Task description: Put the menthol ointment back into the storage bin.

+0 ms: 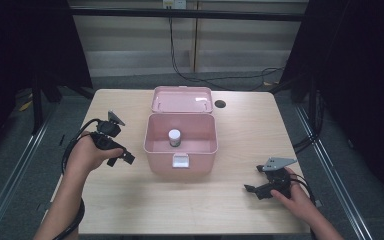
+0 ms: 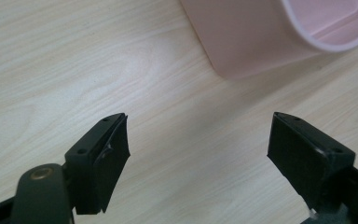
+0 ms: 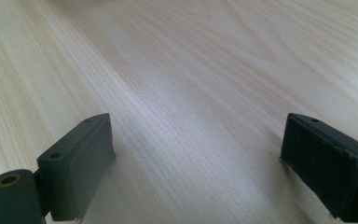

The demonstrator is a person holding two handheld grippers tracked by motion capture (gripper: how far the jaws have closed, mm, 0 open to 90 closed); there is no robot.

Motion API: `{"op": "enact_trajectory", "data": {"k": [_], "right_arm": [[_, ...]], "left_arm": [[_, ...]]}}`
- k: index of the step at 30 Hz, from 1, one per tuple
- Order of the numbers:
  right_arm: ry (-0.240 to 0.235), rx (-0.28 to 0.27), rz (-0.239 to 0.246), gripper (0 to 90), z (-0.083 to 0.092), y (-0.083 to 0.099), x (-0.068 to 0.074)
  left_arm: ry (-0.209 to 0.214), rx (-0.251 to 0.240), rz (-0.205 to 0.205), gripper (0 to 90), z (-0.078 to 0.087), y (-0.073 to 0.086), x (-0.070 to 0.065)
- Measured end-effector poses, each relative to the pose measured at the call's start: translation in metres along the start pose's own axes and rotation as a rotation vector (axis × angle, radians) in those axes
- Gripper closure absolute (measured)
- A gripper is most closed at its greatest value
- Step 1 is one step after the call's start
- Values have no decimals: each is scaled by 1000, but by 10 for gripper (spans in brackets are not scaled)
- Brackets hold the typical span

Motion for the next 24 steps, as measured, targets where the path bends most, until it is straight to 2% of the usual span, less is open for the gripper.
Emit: {"op": "enact_trajectory", "data": {"k": [5,7,8,12,18,19,24], "right_arm": [[0,0,0,88,0,0,0],[0,0,0,88,0,0,0],[0,0,0,88,0,0,0],[0,0,0,88,0,0,0],[0,0,0,88,0,0,0],[0,0,0,88,0,0,0],[0,0,0,88,0,0,0]], "left_arm": [[4,-4,-20,202,-9,6,-1],[2,-12,-15,200,-13,8,-2],[6,-19,-30,195,-15,9,-2],[0,-19,-44,190,-24,14,-6],[8,-38,-40,185,-35,22,-11],[18,-34,-52,185,-37,24,-10],[12,-34,-39,185,-48,32,-12]]}}
Point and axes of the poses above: each handheld gripper's, and its own axes: z roughly backward along the jaws, y roughly out of its underside, x roughly to its left, the point moved 2 cm from there along -z, roughly forward along the jaws, and after that the axes turned 12 degrees about -y, right-handed, at the moved point
